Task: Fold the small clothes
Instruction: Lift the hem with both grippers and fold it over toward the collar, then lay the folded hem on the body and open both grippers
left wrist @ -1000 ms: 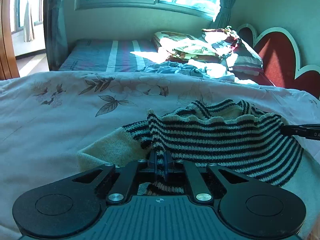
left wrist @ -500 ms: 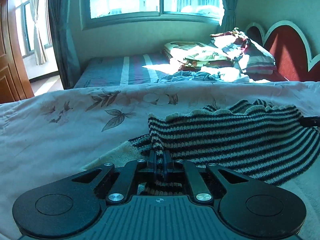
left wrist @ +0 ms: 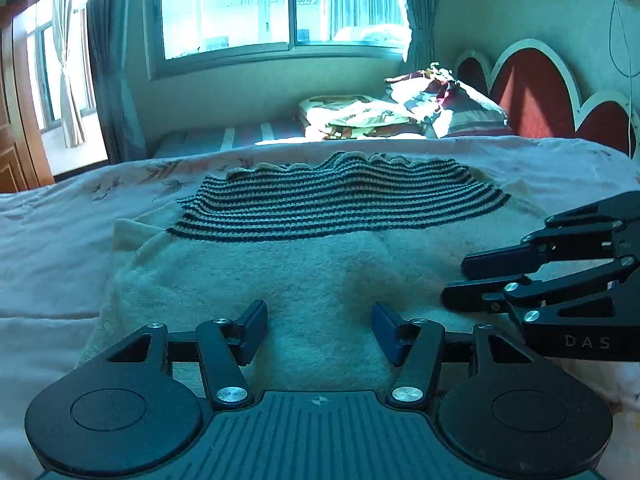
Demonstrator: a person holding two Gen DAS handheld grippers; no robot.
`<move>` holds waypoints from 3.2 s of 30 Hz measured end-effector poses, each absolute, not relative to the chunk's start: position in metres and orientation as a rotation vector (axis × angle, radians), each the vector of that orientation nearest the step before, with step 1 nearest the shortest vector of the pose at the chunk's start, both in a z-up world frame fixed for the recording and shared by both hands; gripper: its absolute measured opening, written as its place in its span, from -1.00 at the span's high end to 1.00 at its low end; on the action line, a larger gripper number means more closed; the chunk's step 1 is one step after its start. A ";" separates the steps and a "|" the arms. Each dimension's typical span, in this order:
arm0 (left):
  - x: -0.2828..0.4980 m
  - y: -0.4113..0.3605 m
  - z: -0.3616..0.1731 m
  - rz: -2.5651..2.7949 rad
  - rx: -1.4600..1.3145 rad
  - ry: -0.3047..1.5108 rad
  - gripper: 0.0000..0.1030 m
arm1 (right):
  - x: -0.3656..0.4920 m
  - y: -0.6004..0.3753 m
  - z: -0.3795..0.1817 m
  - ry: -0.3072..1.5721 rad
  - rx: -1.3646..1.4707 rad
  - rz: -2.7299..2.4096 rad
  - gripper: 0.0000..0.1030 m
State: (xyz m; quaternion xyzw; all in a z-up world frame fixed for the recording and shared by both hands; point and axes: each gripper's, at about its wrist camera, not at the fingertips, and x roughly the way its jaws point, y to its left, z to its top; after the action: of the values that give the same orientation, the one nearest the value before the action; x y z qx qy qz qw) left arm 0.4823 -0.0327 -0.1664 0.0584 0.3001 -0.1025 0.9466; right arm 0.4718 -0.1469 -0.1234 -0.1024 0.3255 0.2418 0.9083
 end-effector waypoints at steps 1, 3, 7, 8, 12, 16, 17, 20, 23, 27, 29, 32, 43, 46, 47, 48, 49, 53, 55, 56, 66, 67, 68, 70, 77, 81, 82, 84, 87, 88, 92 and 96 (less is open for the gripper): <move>0.480 -0.025 -0.164 -0.202 0.106 0.616 -0.20 | 0.469 -0.149 -0.125 0.659 -0.241 0.476 0.44; 0.476 -0.002 -0.161 -0.171 0.092 0.624 -0.21 | 0.468 -0.164 -0.122 0.662 -0.247 0.401 0.44; 0.472 0.050 -0.164 -0.130 0.006 0.665 -0.21 | 0.467 -0.219 -0.120 0.711 -0.179 0.216 0.44; 0.473 0.054 -0.162 -0.128 0.003 0.671 -0.21 | 0.466 -0.225 -0.119 0.723 -0.155 0.215 0.44; 0.472 0.036 -0.147 -0.114 0.013 0.638 -0.22 | 0.452 -0.208 -0.100 0.661 -0.100 0.243 0.42; 0.470 0.002 -0.143 -0.153 0.034 0.629 -0.22 | 0.441 -0.165 -0.098 0.647 -0.121 0.335 0.40; 0.471 -0.005 -0.145 -0.162 0.048 0.635 -0.22 | 0.441 -0.159 -0.101 0.663 -0.117 0.340 0.40; 0.471 -0.019 -0.152 -0.163 0.098 0.667 -0.22 | 0.440 -0.158 -0.114 0.697 -0.122 0.285 0.40; 0.470 -0.014 -0.159 -0.163 0.097 0.679 -0.22 | 0.437 -0.184 -0.122 0.705 -0.092 0.227 0.42; 0.469 -0.008 -0.156 -0.154 0.094 0.680 -0.22 | 0.435 -0.200 -0.116 0.713 -0.076 0.226 0.43; 0.472 -0.010 -0.151 -0.147 0.109 0.665 -0.22 | 0.438 -0.202 -0.106 0.675 -0.051 0.231 0.39; 0.494 -0.014 -0.141 -0.143 0.110 0.642 -0.22 | 0.460 -0.198 -0.097 0.642 -0.036 0.231 0.37; 0.582 -0.007 -0.162 -0.125 0.092 0.722 -0.23 | 0.536 -0.187 -0.129 0.712 -0.148 0.206 0.41; 0.579 0.012 -0.164 -0.095 0.081 0.718 -0.38 | 0.534 -0.224 -0.130 0.712 -0.079 0.171 0.41; 0.579 0.013 -0.163 -0.098 0.076 0.717 -0.38 | 0.535 -0.228 -0.128 0.714 -0.067 0.181 0.41; 0.581 0.011 -0.161 -0.089 0.078 0.709 -0.38 | 0.537 -0.229 -0.126 0.709 -0.059 0.180 0.41; 0.583 0.007 -0.160 -0.083 0.093 0.701 -0.38 | 0.538 -0.227 -0.123 0.696 -0.059 0.188 0.38; 0.596 -0.004 -0.159 -0.068 0.122 0.698 -0.38 | 0.558 -0.220 -0.118 0.678 -0.102 0.129 0.11; 0.602 -0.006 -0.161 -0.062 0.135 0.704 -0.38 | 0.572 -0.225 -0.125 0.733 -0.082 0.113 0.11; 0.604 -0.007 -0.162 -0.062 0.138 0.710 -0.38 | 0.577 -0.228 -0.129 0.754 -0.061 0.135 0.20; 0.610 -0.012 -0.168 -0.049 0.172 0.701 -0.48 | 0.569 -0.240 -0.133 0.722 -0.071 0.133 0.79; 0.610 -0.011 -0.166 -0.049 0.167 0.704 -0.48 | 0.568 -0.238 -0.132 0.714 -0.090 0.131 0.66; 0.608 -0.011 -0.163 -0.039 0.170 0.699 -0.48 | 0.567 -0.236 -0.128 0.702 -0.106 0.119 0.46; 0.601 -0.015 -0.153 -0.050 0.177 0.657 -0.48 | 0.562 -0.234 -0.117 0.650 -0.110 0.110 0.43; 0.609 -0.041 -0.166 -0.075 0.219 0.704 -0.60 | 0.578 -0.210 -0.130 0.725 -0.202 0.156 0.36; 0.607 -0.030 -0.159 -0.069 0.180 0.720 -0.66 | 0.576 -0.219 -0.129 0.726 -0.170 0.139 0.24; 0.602 -0.029 -0.156 -0.065 0.187 0.704 -0.66 | 0.571 -0.221 -0.123 0.710 -0.149 0.151 0.26; 0.594 -0.027 -0.153 -0.076 0.172 0.697 -0.66 | 0.558 -0.223 -0.113 0.673 -0.126 0.191 0.30; 0.586 -0.027 -0.162 -0.081 0.177 0.713 -0.66 | 0.539 -0.220 -0.110 0.667 -0.123 0.247 0.32; 0.585 -0.027 -0.166 -0.077 0.169 0.708 -0.67 | 0.538 -0.218 -0.115 0.683 -0.139 0.249 0.31; 0.586 -0.024 -0.166 -0.065 0.147 0.717 -0.72 | 0.540 -0.213 -0.130 0.721 -0.168 0.220 0.26; 0.576 -0.025 -0.155 -0.050 0.177 0.706 -0.72 | 0.534 -0.212 -0.116 0.708 -0.138 0.207 0.29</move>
State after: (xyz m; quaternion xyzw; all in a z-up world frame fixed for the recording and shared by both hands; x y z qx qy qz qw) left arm 0.5758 -0.0247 -0.1548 0.0865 0.3453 -0.0247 0.9342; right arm 0.5337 -0.2125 -0.1160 -0.0676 0.3457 0.1010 0.9304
